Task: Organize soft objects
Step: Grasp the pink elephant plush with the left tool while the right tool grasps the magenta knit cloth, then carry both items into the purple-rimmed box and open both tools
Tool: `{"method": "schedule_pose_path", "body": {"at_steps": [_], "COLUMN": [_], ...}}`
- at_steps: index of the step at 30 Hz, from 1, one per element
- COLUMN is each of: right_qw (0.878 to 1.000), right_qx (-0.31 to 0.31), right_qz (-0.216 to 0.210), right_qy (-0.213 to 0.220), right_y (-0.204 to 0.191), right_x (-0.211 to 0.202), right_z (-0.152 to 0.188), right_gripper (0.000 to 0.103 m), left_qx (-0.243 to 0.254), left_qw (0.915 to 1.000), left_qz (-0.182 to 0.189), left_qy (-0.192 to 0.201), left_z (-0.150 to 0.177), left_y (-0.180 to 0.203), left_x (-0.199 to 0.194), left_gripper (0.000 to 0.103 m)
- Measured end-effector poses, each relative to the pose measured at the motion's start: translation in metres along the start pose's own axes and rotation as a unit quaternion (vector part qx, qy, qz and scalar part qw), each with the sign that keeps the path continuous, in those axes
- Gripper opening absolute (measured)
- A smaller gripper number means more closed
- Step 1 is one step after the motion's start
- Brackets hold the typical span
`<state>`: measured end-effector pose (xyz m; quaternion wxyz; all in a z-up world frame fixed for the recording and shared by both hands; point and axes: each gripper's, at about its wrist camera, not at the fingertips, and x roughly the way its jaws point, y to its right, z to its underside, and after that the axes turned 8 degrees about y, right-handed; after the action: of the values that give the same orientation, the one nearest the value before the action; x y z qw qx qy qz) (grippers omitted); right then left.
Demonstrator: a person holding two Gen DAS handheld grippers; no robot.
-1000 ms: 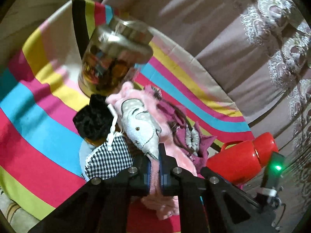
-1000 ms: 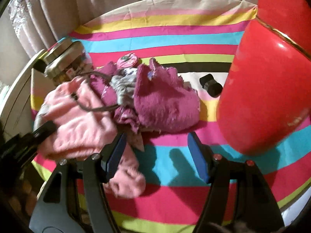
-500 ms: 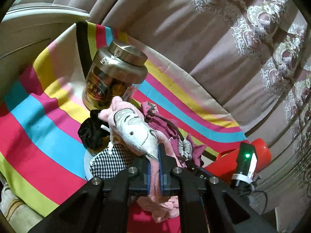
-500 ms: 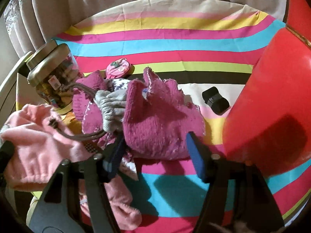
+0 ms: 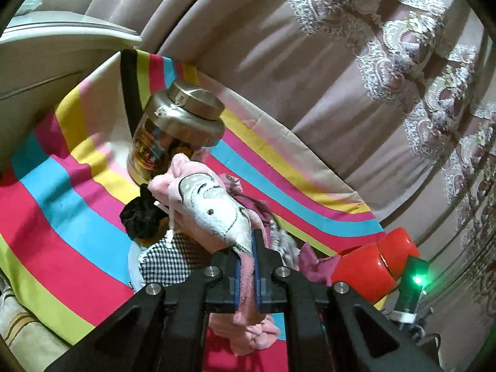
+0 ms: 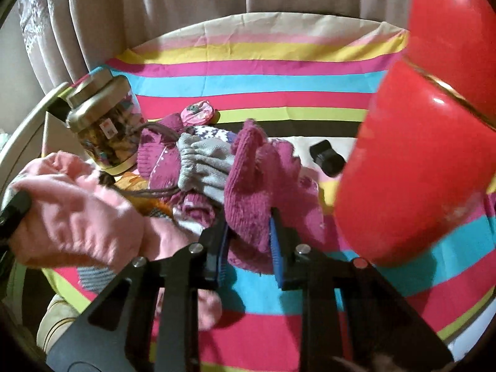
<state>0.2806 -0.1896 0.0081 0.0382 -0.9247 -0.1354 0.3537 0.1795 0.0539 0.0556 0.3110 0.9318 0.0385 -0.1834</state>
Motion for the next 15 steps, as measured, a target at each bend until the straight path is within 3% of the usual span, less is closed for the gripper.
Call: {"method": "schedule_pose_path", "body": {"at_steps": [8,15], "right_qw": [1.000,1.000], "right_qx": [-0.009,-0.002], "right_qz": [0.003,0.013], "right_qy": [0.010,0.017], "right_y": [0.001,0.009], "right_x": [-0.042,-0.070], "right_z": [0.015,0.024], "right_gripper": [0.025,0.025], "left_qx": [0.015,0.012], "left_qw": [0.9994,0.9952], "left_qz": [0.031,0.093], "left_qy": [0.006,-0.029], "left_z": [0.001,0.011], "left_y": [0.016,0.040], "left_x": [-0.011,-0.014], "left_gripper": [0.007,0.007]}}
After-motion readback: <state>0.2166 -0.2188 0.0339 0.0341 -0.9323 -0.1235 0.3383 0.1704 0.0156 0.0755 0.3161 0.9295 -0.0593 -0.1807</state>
